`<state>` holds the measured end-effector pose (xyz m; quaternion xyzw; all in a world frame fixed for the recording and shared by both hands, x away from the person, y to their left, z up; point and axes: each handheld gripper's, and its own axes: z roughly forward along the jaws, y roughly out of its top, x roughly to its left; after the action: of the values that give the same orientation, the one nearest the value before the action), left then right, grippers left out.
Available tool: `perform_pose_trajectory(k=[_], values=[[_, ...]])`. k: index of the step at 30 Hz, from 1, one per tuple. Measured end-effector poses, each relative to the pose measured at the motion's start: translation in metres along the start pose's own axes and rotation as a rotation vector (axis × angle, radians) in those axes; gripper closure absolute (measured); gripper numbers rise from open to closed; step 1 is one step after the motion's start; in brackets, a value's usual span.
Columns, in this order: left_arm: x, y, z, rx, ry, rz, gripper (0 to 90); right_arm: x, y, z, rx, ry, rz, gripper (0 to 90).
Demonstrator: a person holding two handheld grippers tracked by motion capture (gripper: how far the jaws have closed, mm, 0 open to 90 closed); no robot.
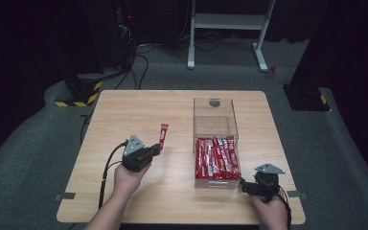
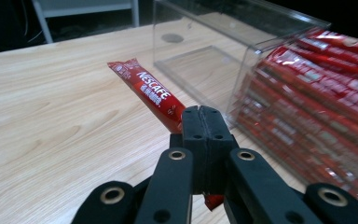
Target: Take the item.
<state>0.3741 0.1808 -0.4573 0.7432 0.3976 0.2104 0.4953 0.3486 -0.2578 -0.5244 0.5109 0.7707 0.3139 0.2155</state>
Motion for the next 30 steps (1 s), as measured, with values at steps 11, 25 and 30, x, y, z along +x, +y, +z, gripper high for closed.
perform_pose_trajectory(k=[11,25,30], values=[[0.010,-0.011,0.013,0.033,0.031,-0.027,90.0,0.000,0.000,0.000,0.000,0.000,0.000,11.3],[0.015,-0.023,0.041,0.096,0.048,-0.068,90.0,0.000,0.000,0.000,0.000,0.000,0.000,11.3],[0.016,-0.026,0.047,0.109,0.051,-0.075,90.0,0.000,0.000,0.000,0.000,0.001,0.000,11.3]])
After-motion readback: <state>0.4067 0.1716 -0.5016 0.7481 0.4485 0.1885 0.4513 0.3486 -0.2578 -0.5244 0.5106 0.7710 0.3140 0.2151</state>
